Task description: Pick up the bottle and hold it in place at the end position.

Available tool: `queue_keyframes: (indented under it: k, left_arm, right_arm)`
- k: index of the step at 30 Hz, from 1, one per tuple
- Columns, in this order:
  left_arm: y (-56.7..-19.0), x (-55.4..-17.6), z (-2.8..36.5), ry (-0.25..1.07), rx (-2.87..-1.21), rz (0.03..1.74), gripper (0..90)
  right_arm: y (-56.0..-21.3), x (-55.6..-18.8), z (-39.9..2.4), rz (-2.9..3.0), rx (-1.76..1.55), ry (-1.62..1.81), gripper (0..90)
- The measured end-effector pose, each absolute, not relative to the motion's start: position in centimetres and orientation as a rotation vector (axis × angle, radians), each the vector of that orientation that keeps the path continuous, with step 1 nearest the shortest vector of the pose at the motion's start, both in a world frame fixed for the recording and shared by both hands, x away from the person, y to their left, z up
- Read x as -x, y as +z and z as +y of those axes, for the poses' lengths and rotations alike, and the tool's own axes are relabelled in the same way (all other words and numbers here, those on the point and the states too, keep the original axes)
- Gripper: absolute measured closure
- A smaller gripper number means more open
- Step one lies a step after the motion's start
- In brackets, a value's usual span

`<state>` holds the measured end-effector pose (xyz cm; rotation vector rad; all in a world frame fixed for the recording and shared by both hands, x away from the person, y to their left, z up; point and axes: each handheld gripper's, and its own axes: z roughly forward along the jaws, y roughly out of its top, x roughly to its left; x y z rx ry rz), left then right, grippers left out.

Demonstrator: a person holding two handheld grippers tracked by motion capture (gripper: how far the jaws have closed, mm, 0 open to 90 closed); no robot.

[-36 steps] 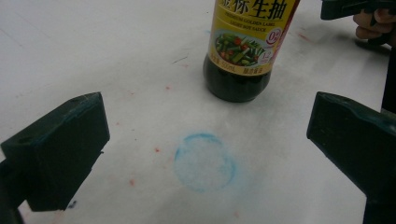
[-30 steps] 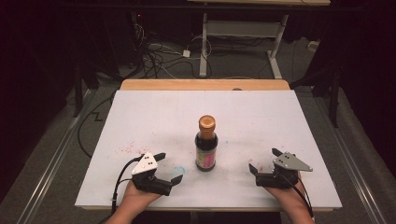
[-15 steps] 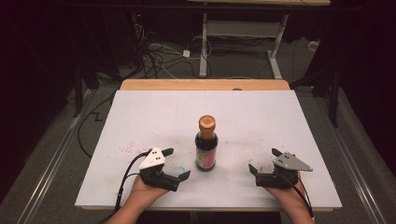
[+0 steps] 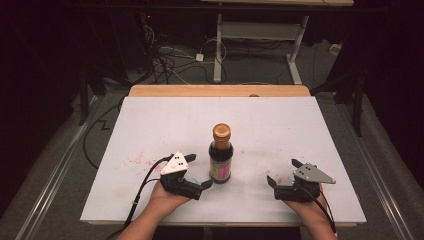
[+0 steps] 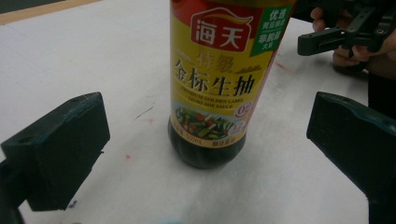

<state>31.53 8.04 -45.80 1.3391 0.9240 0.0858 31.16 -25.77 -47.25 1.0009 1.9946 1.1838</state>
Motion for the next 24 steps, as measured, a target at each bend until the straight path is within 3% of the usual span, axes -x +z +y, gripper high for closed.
queue_keyframes:
  k: [24]
  left_arm:
    - [-44.9, -33.4, 4.7, 0.055, -1.354, 0.902, 0.6]
  right_arm:
    - [-47.2, -31.1, -25.9, 1.994, -1.001, 1.182, 0.4]
